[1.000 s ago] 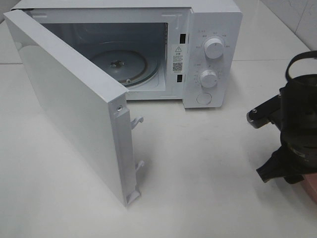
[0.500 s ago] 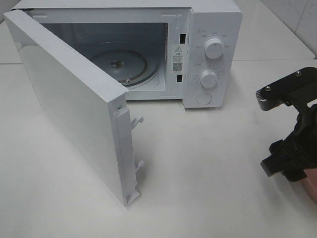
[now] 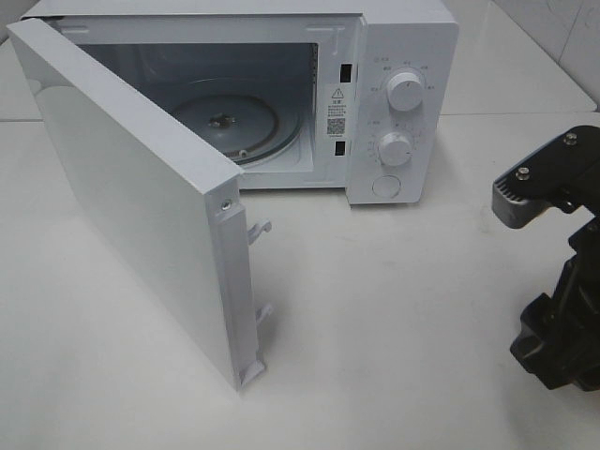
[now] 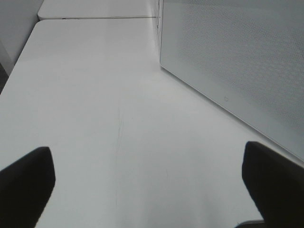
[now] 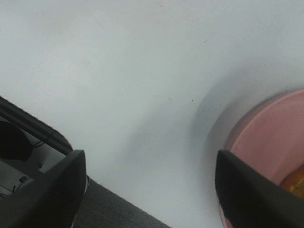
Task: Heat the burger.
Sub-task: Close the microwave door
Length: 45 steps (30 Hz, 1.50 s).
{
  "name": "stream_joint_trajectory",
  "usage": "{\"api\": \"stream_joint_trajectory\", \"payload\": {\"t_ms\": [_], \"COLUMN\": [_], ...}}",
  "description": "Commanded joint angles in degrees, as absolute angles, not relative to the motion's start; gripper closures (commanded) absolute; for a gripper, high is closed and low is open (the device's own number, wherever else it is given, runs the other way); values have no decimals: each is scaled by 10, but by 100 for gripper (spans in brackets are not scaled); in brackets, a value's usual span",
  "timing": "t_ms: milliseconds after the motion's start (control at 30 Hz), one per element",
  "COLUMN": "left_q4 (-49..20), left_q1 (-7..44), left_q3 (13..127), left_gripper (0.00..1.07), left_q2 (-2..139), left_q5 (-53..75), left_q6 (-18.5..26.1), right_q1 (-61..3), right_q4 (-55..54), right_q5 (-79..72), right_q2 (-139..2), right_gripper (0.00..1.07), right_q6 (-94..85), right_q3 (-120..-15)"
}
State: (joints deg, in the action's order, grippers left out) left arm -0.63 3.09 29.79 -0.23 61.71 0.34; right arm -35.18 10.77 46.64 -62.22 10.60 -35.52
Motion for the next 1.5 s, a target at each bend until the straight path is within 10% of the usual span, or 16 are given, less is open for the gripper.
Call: {"api": "stream_joint_trajectory", "payload": {"t_ms": [33,400,933,1500], "left_q4": [-7,-6,-6,-6], "left_q1": [30,30,30,30], "left_q3": [296,296,296,296], "left_gripper": [6,6,6,6], "left_q2": [-11,-11,-11,-11], "left_q5": [613,613,613,613], "left_q6": [4,4,4,4], "right_q1": [-351,-349,-134,-83], "right_q4": [105,108,78,57], "right_q5": [479,498,563,570], "right_q2": [-611,-475,-209,-36], "right_gripper": [33,33,31,31], "right_q6": [95,95,82,69], "right_q3": [-356,-355,-337,-285]}}
